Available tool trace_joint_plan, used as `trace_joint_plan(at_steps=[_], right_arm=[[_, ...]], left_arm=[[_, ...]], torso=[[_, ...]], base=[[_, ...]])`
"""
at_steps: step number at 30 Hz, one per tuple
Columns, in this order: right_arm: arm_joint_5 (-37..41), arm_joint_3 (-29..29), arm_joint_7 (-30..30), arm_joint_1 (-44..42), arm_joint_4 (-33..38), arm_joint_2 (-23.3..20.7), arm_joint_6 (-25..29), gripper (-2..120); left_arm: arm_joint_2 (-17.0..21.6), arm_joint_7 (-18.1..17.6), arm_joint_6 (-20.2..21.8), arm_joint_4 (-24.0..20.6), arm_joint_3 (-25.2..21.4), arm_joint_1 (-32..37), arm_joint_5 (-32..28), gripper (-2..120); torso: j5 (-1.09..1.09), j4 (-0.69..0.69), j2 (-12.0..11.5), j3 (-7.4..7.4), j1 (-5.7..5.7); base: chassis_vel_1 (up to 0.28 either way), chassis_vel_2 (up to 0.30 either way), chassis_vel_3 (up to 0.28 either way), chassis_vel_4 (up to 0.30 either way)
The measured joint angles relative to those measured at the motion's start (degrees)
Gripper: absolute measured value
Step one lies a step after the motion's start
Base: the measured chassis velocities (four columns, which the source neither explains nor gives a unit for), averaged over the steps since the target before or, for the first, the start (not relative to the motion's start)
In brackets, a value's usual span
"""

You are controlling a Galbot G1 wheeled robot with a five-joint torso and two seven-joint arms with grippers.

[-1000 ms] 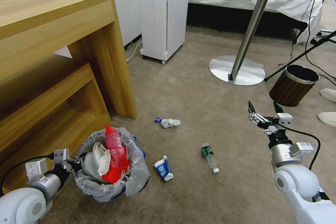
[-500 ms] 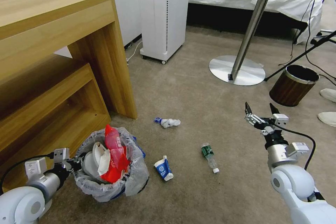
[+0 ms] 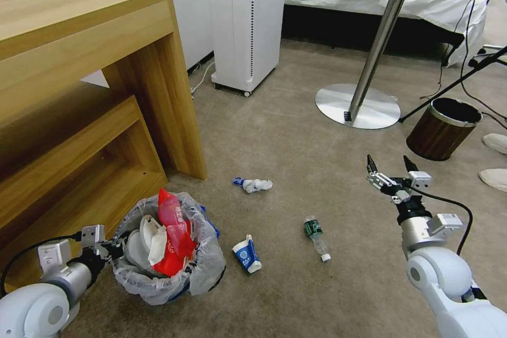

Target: Pick up the trash bin and place the garbage on the floor into it.

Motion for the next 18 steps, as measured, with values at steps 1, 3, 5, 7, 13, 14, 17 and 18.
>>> trace_joint_plan(at_steps=[1,3,5,7,13,14,17,18], right_arm=[[0.97,-0.72,0.56,0.45,0.03,-0.42,-1.00,100],[2.38,-1.78,1.24,1.21,0.09,-0.95,-2.67,100],[7.66,-4.63,3.09,3.73,0.44,-2.09,-8.16,100],[10.35,-6.13,4.12,5.10,0.45,-2.52,-10.52,100],[26.96,-20.62,12.63,16.53,-1.56,-5.03,-25.86,100],[29.54,-23.01,15.11,18.36,-2.22,-5.14,-29.54,100],[36.98,-25.71,21.14,20.64,-2.69,-4.94,-37.26,100],[40.01,-26.92,23.68,21.64,-3.13,-4.54,-40.09,100]], left_arm=[[-0.05,0.05,-0.05,0.00,0.00,0.04,0.11,0],[-0.15,0.07,-0.08,0.00,0.00,0.04,0.16,0],[-0.38,0.09,-0.20,0.00,0.00,0.09,0.30,0],[-0.49,0.10,-0.25,0.00,0.00,0.16,0.43,0],[-1.60,0.16,-0.57,-0.01,0.01,0.48,1.53,0],[-1.75,0.15,-0.57,0.15,0.27,0.02,1.65,0],[-1.61,-0.03,-0.57,1.33,1.58,-1.88,1.70,0],[-1.53,-0.07,-0.52,1.78,2.08,-2.54,1.70,0]], torso=[[0.00,0.00,0.00,0.00,0.00],[0.00,-0.01,0.00,0.00,0.00],[0.00,-0.01,0.00,0.00,0.00],[0.00,-0.01,0.00,0.00,0.00],[-0.01,0.01,0.00,0.01,0.00],[0.02,0.04,0.00,0.00,0.00],[-0.03,0.02,0.00,0.00,0.00],[-0.04,-0.03,0.00,0.01,0.00]], base=[[0.000,0.000,0.000,0.000],[0.000,0.000,0.000,0.000],[0.000,0.000,0.000,0.000],[0.000,0.000,0.000,0.000],[0.000,0.000,0.000,0.000],[0.000,0.000,0.000,0.000],[0.000,0.000,0.000,0.000],[0.000,0.000,0.000,0.000]])
